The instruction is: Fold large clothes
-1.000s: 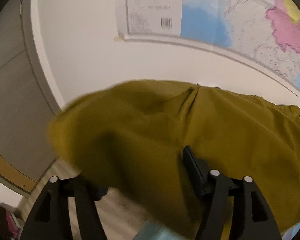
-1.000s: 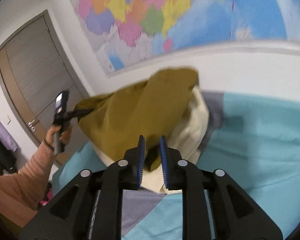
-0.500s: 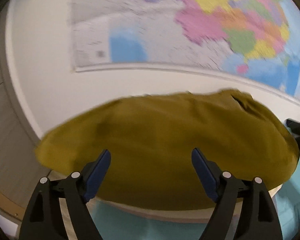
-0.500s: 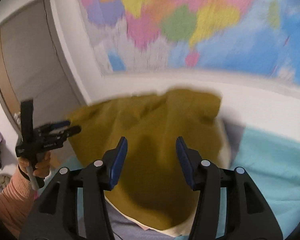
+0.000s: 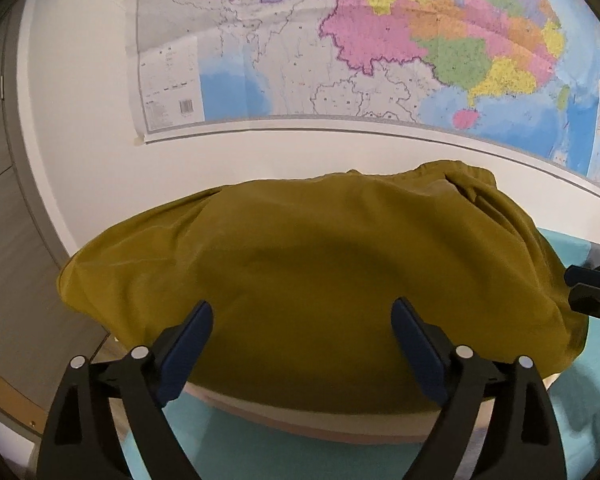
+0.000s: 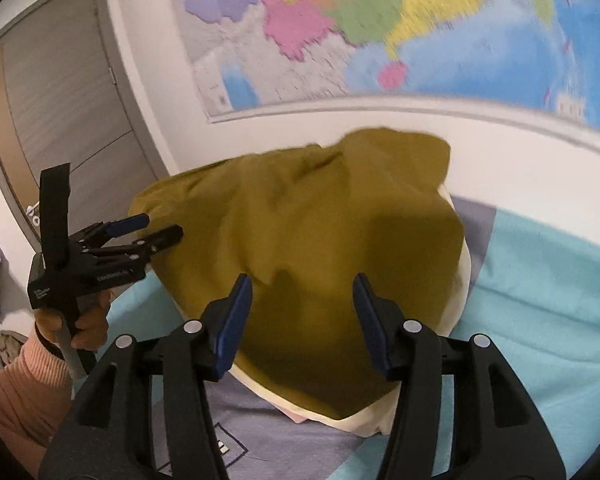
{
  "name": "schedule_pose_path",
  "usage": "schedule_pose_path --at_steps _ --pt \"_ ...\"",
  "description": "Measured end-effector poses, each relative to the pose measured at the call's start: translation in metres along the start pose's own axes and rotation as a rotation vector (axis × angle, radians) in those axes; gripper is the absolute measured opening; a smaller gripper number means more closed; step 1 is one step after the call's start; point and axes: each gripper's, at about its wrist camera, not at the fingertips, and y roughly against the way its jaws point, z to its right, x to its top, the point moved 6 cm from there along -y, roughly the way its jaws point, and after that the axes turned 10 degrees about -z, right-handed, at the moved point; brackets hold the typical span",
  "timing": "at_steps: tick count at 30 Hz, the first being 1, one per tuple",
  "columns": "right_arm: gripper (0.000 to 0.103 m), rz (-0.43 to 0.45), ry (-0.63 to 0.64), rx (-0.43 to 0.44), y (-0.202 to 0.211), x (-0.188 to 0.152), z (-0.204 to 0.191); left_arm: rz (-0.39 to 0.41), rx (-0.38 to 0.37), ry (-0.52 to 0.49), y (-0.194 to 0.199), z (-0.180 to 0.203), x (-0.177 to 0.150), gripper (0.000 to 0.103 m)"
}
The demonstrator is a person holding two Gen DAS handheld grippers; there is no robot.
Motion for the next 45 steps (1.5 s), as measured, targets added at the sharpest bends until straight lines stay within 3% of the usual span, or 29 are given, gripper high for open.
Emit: schedule_pose_path --at_steps 7,13,16,21,23,28,33,45 --pt "0.054 -0.105 0.021 -0.023 -0.041 -0.01 -0.005 -0.026 -0.012 -0.013 -0.011 0.018 -0.01 0.096" --pt "0.057 -0.097 0.0 -0.017 -0.035 -0.015 -0.007 -0.051 0.011 0.015 -0.021 0.016 -0.019 0.096" --pt "0.064 -0.066 0.017 -0.022 -0.019 -0.016 -0.016 -0.031 -0.007 0.027 -0.007 0.019 -0.024 0.096" --pt "0.077 0.006 0.086 -0.062 0.009 -0.031 -0.037 0.02 0.026 0.041 0.022 0.028 -0.038 0.096" --pt "0.088 0.012 0.096 -0.073 0.014 -0.038 -0.044 0.016 0.023 0.063 0.032 0.031 -0.047 0.096" --pt "0.097 0.03 0.118 -0.102 0.028 -0.059 -0.058 0.022 0.024 0.095 0.051 0.04 -0.067 0.096" --pt "0.097 0.044 0.108 -0.103 0.042 -0.073 -0.064 0.0 0.053 0.113 0.065 0.044 -0.086 0.096" --pt "0.097 0.05 0.117 -0.099 0.06 -0.101 -0.08 0.064 0.09 0.14 0.104 0.046 -0.113 0.096"
